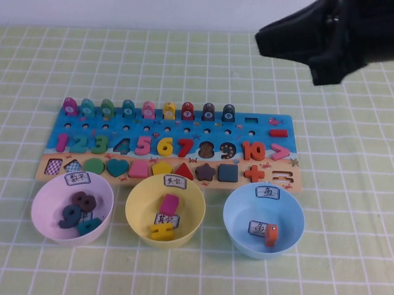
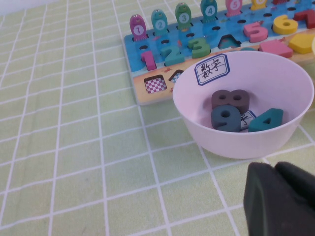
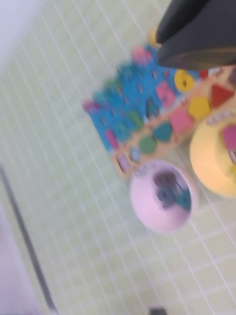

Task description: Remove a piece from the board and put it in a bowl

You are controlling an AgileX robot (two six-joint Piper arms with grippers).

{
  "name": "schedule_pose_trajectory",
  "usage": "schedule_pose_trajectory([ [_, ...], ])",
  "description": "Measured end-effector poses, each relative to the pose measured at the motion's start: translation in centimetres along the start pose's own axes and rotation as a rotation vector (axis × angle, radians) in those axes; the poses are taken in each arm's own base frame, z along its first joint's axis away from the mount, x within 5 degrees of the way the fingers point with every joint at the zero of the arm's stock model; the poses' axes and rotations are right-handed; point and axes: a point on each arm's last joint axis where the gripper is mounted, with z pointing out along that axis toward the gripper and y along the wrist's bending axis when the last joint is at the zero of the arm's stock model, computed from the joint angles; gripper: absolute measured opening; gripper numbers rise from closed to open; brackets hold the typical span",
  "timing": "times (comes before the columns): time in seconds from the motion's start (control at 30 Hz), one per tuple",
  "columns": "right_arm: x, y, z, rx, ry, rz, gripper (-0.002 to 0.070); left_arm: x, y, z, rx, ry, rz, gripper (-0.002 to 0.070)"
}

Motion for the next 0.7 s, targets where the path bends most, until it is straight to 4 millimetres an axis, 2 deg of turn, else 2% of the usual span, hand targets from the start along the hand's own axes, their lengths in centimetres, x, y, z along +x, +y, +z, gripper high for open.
schedule_pose_trajectory([
  [0.13,1.7,2.3,-3.3,0.111,-0.086,-0.013,-0.0016,0.0,0.0,0.0,0.000,0.000,0.000,-0.0005],
  [0.3,3.3,4.1,-5.3,0.143,-0.118,-0.021,-0.0016,0.0,0.0,0.0,0.000,0.000,0.000,-0.0005],
  [0.5,4.6,5.0,-5.7,0.110,-0.055,-0.024,-0.0016,0.0,0.0,0.0,0.000,0.000,0.000,-0.0005],
  [0.7,7.5,3.5,-5.6,0.290,-0.039,-0.083,-0.0016,0.0,0.0,0.0,0.000,0.000,0.000,-0.0004],
])
